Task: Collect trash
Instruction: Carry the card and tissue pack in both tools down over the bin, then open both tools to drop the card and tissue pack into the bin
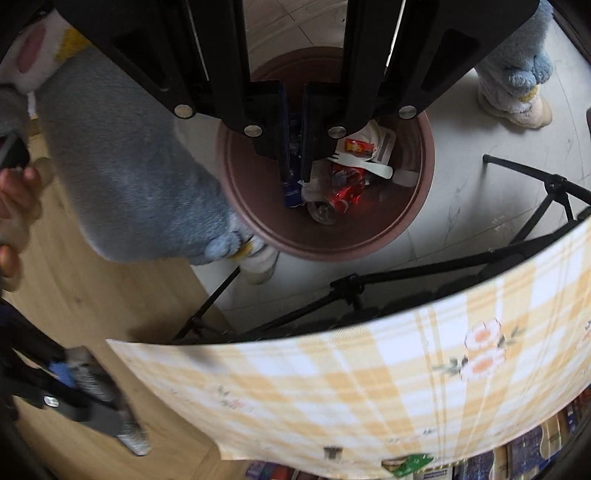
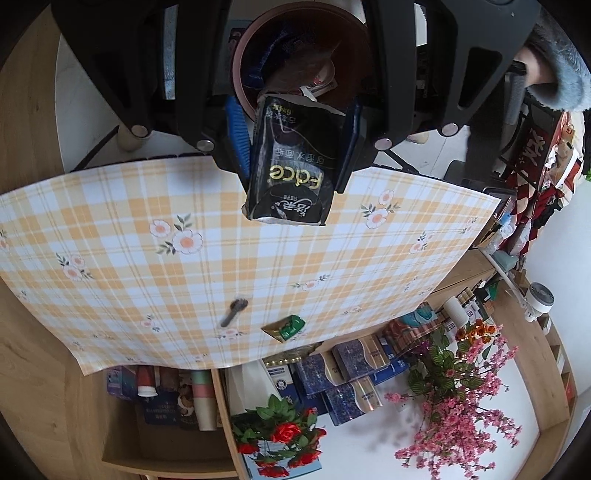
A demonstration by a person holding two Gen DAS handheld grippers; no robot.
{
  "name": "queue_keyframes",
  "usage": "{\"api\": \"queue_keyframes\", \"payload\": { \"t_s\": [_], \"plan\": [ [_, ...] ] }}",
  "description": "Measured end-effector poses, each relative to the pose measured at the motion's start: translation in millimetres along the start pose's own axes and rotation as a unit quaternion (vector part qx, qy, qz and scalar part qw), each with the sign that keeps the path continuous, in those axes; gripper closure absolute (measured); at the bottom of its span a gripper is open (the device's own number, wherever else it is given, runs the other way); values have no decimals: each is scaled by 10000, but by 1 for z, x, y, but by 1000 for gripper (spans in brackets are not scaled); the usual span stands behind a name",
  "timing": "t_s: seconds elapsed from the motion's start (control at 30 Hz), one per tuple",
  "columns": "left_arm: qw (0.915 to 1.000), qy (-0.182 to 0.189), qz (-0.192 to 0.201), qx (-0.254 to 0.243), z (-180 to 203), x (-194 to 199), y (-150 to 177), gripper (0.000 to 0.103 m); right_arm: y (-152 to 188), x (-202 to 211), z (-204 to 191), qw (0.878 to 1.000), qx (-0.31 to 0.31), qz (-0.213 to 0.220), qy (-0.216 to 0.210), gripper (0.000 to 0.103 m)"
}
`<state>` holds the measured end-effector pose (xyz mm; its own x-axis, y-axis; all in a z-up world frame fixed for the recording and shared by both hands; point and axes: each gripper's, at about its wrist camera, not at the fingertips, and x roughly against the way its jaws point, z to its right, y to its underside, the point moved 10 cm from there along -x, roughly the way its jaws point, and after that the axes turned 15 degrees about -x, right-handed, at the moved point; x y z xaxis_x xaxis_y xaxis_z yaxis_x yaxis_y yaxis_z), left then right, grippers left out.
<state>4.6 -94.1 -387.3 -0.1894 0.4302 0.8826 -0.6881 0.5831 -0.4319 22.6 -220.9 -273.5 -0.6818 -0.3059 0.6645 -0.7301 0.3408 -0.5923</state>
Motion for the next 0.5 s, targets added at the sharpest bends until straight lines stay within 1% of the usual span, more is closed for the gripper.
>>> {"api": "queue_keyframes", "payload": {
  "t_s": [0.07, 0.13, 0.17, 0.2, 0.23, 0.27, 0.3, 0.33, 0.4, 0.43, 0.5],
  "plan": [
    [9999, -90, 43, 117, -7, -1, -2, 97, 2, -1, 4, 10000, -5, -26, 43, 59],
    [9988, -92, 271, 392, -18, 6, -4, 94, 6, -3, 7, 10000, -17, -60, 72, 59],
    [9981, -71, 359, 491, -21, 9, -7, 88, 9, -5, 8, 9999, -33, -100, 85, 59],
    [9966, -84, 532, 625, -28, 18, -8, 78, 12, -8, 9, 9998, -47, -145, 90, 59],
    [9954, -140, 647, 692, -31, 24, -11, 71, 15, -10, 9, 9998, -56, -187, 91, 59],
    [9938, -214, 781, 757, -37, 33, -12, 59, 19, -14, 8, 9997, -58, -240, 85, 59],
    [9921, -290, 911, 806, -42, 41, -13, 51, 23, -17, 7, 9996, -43, -284, 80, 59],
    [9899, -411, 1062, 842, -48, 53, -12, 47, 27, -20, 6, 9994, -15, -325, 78, 59],
    [9851, -685, 1305, 887, -59, 77, -9, 29, 39, -29, 1, 9989, 87, -455, 81, 59],
    [9832, -774, 1395, 891, -63, 85, -8, 25, 44, -32, -1, 9986, 128, -500, 84, 59],
    [9771, -1066, 1603, 901, -71, 107, -2, 12, 60, -44, -7, 9976, 244, -645, 88, 58]
  ]
}}
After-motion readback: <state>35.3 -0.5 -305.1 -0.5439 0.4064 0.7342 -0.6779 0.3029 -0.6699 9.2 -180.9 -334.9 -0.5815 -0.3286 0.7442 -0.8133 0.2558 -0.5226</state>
